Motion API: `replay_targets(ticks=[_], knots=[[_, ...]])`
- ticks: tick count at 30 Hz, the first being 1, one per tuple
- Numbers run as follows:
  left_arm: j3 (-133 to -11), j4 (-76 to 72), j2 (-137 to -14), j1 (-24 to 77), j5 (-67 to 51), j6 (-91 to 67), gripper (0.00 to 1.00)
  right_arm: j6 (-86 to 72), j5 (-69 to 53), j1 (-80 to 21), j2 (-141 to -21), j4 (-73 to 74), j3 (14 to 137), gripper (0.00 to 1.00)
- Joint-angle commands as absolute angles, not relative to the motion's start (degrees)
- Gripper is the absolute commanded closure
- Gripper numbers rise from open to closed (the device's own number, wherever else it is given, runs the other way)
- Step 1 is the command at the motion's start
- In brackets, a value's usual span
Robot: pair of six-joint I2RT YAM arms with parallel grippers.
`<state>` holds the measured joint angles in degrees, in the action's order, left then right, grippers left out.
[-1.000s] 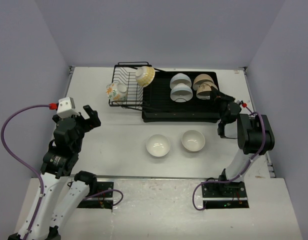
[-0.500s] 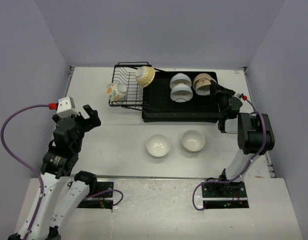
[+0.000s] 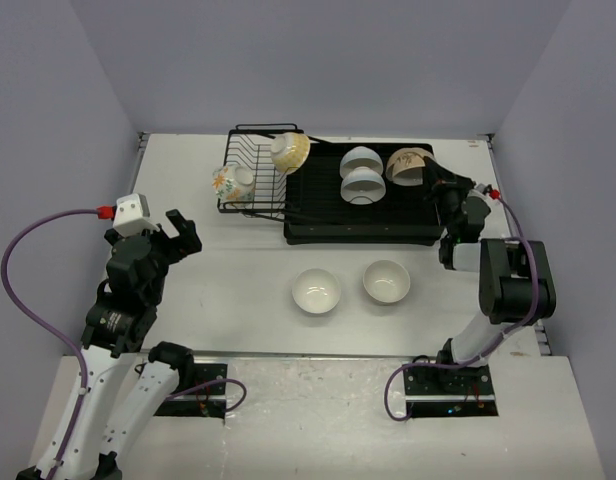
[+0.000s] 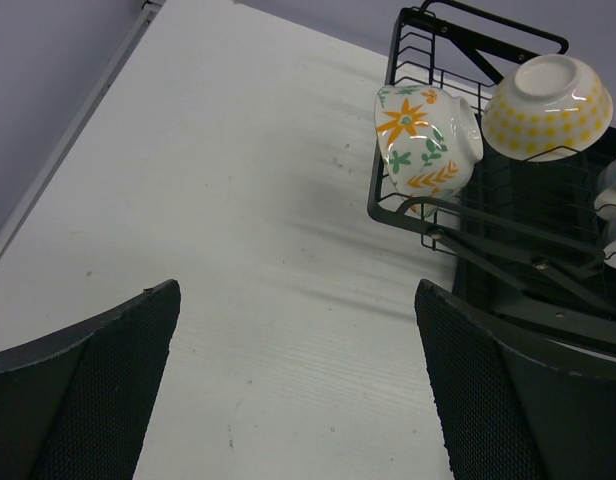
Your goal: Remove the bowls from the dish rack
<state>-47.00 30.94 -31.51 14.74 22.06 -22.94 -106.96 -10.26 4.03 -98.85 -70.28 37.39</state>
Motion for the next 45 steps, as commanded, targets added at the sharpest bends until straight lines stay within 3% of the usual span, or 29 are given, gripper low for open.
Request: replay_targets(ticks=[1,14,18,21,22,25,31,39,45], knots=[[-46.8,29.0,-31.1,14.3,21.4,-21.7,0.01,-108.9,-10.9,4.0,-93.3,-94.8,36.4,1.00],[-46.8,28.8,-30.6,14.4,21.0,-21.6,0.00,-102.1,-21.5,4.1,-83.6,-88.5,35.9,1.00],[-46.8,28.9,-30.5,14.3,20.9,-21.6,0.00,-84.9,-32.2,3.9,-71.0,-62.7,40.3,1.00],[-46.8,28.9,-30.1,14.4,20.9,-21.6,0.00,-66.4,-32.2,3.1,-57.3,-39.1,43.1,1.00],[-46.8,28.8,-30.1,14.3,20.8,-21.6,0.00,-56.2,-30.2,2.4,-51.3,-24.7,44.8,1.00],[-46.8,28.8,-30.1,14.3,20.5,-21.6,0.00,-39.7,-26.8,-1.5,-44.8,-0.7,53.0,1.00],[-46.8,28.8,-29.6,14.3,20.0,-21.6,0.00,-21.5,-16.0,-12.4,-45.7,33.2,65.1,1.00],[-46.7,29.0,-28.5,14.3,19.9,-21.7,0.00,-20.1,7.9,-28.4,-53.3,52.1,67.1,1.00],[-46.6,29.0,-27.2,14.3,19.8,-21.7,0.00,-22.4,13.3,-36.6,-61.9,55.5,64.6,1.00]])
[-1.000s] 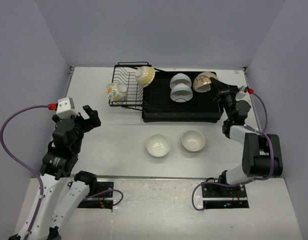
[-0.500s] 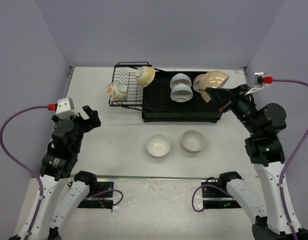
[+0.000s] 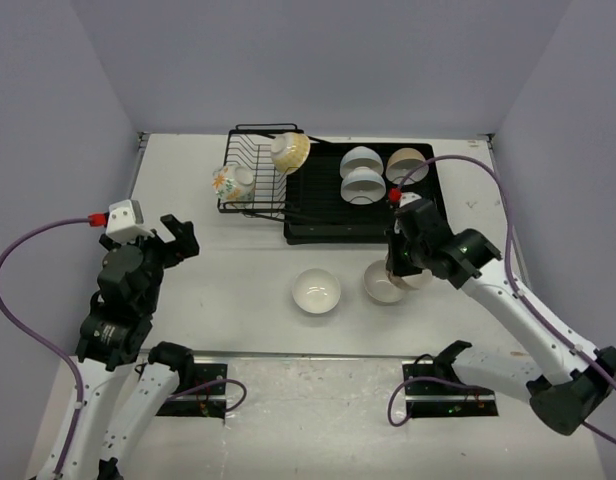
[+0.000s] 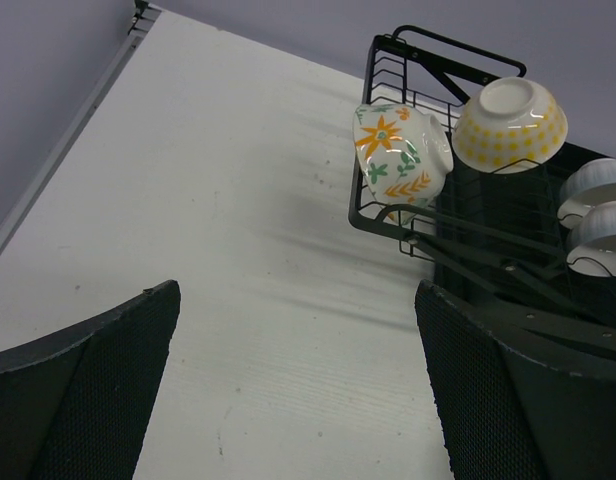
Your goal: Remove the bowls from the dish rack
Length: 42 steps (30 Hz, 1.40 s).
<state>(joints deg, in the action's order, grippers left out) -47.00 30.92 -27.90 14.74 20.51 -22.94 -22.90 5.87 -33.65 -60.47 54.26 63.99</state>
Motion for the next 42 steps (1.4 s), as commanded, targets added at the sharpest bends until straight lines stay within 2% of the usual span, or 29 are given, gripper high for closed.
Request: replay_targets(ticks=[1,7,14,22,31,34,35,36,37,38,42], knots=[[-46.6,29.1,-27.1,14.3,19.8,-21.7,0.00,-22.8,14.1,-37.4,-63.0,55.6,64.4,1.00],[-46.5,29.1,-26.6,14.4,19.6,-21.7,0.00,-24.2,15.3,-40.1,-70.2,50.4,59.9,1.00],[-46.5,29.1,-26.4,14.4,19.6,-21.7,0.00,-23.3,15.8,-41.3,-76.3,46.1,60.9,1.00],[-46.4,29.2,-26.5,14.4,19.6,-21.7,0.00,-25.0,20.7,-44.0,-86.4,47.9,64.2,1.00],[-46.4,29.2,-26.5,14.4,19.5,-21.7,0.00,-29.6,25.8,-47.5,-89.0,52.1,66.4,1.00],[-46.3,29.1,-26.5,14.4,19.5,-21.7,0.00,-29.7,24.6,-47.7,-87.4,51.2,65.7,0.85],[-46.4,29.2,-26.6,14.4,19.5,-21.7,0.00,-29.7,24.4,-47.8,-86.8,51.0,65.6,0.83],[-46.3,29.1,-26.7,14.4,19.5,-21.7,0.00,-29.7,24.1,-47.9,-85.8,50.8,65.2,0.69],[-46.3,29.1,-26.8,14.4,19.4,-21.7,0.00,-30.0,23.9,-48.1,-85.2,50.7,65.1,0.60],[-46.3,29.1,-26.9,14.4,19.3,-21.7,0.00,-30.1,23.9,-48.4,-84.6,50.7,65.1,0.56],[-46.4,29.1,-27.1,14.4,19.3,-21.7,0.00,-29.9,22.9,-49.1,-80.8,50.3,65.2,0.51]])
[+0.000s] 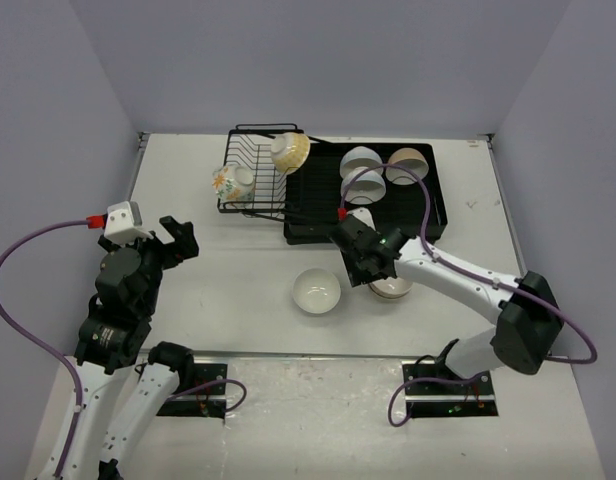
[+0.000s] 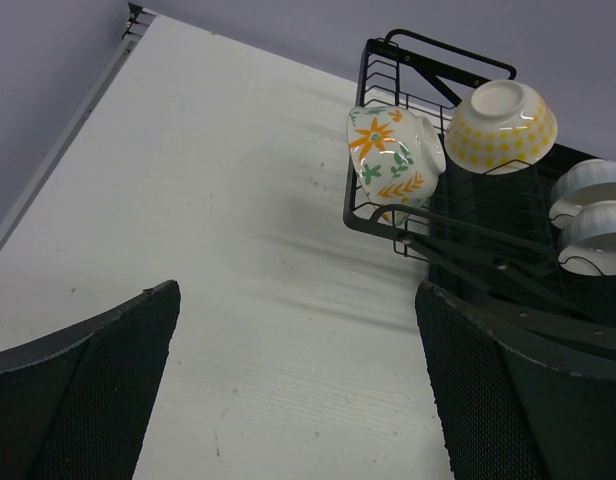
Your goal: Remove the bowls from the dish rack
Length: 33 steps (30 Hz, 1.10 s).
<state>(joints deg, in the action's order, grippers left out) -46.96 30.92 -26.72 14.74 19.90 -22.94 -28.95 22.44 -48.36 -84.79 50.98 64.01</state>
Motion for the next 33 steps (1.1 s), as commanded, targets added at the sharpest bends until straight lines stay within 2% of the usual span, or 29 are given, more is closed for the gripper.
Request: replay_targets(ticks=[1,4,8,11,12,14,15,16,19,23,33], knots=[[-46.3,29.1,-27.1,14.4,19.3,-21.7,0.00,-29.6,22.3,-49.1,-79.1,50.1,65.3,0.49],[-46.4,29.2,-27.2,14.4,19.5,-21.7,0.00,-29.1,21.4,-49.2,-75.1,49.8,66.7,0.43],[-46.4,29.3,-27.5,14.4,19.6,-21.8,0.00,-28.0,20.1,-48.8,-69.2,44.4,68.0,0.23],[-46.4,29.3,-27.7,14.4,19.6,-21.8,0.00,-29.9,16.0,-44.8,-64.8,30.1,63.2,0.17],[-46.4,29.3,-27.8,14.4,19.7,-21.8,0.00,-34.8,13.0,-42.2,-63.7,19.7,60.9,0.17],[-46.4,29.2,-27.9,14.4,19.7,-21.9,0.00,-43.9,7.2,-33.2,-60.6,8.6,51.5,0.17],[-46.4,29.3,-28.0,14.4,19.7,-21.9,0.00,-55.3,3.5,-30.4,-59.7,-3.0,47.8,0.17],[-46.4,29.3,-28.0,14.4,19.7,-21.9,0.00,-61.7,3.1,-26.1,-59.1,-7.2,41.8,0.17],[-46.4,29.3,-28.3,14.4,19.5,-22.0,0.00,-80.1,8.5,-24.2,-59.8,-16.5,35.5,0.17],[-46.3,29.2,-28.5,14.4,19.0,-21.9,0.00,-85.7,8.2,-24.2,-68.4,-28.0,36.8,0.22],[-46.2,29.1,-28.6,14.4,18.3,-21.9,0.00,-95.2,14.6,-24.1,-84.1,-40.1,38.7,0.30]])
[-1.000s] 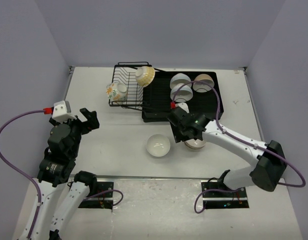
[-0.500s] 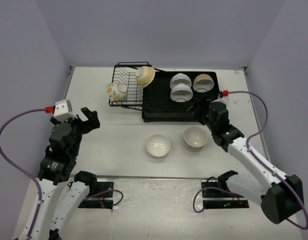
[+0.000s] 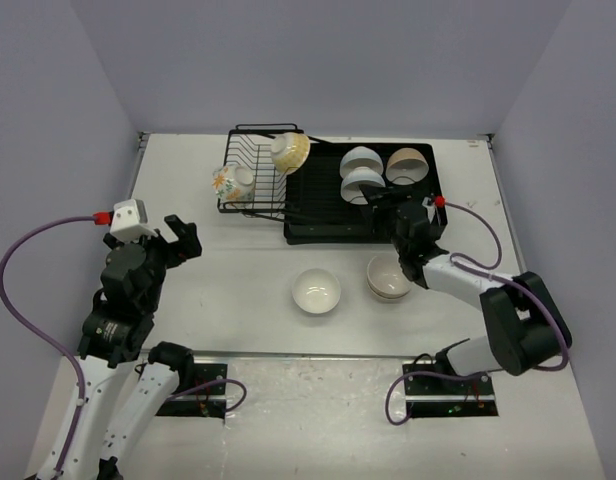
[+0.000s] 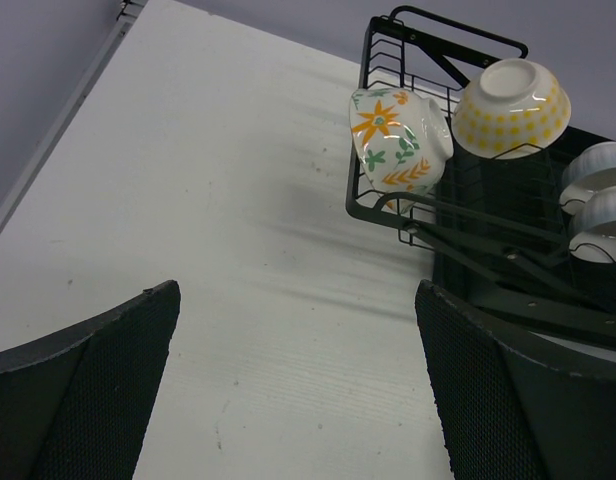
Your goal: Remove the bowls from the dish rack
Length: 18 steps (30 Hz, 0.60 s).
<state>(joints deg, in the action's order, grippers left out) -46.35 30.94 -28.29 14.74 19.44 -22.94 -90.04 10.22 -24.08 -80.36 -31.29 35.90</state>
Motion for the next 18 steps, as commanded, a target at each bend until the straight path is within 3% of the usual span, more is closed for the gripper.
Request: replay_targets(ticks=[1,18], knots=[[-46.2,29.1,-28.5,14.4,18.2,-21.9,0.00,-95.7,15.1,-24.0,-85.3,-41.3,39.0,0.32],[-46.1,28.7,-28.0,15.1,17.1,-21.9,0.00,-99.5,18.7,-23.0,-103.1,-53.2,47.5,0.53]])
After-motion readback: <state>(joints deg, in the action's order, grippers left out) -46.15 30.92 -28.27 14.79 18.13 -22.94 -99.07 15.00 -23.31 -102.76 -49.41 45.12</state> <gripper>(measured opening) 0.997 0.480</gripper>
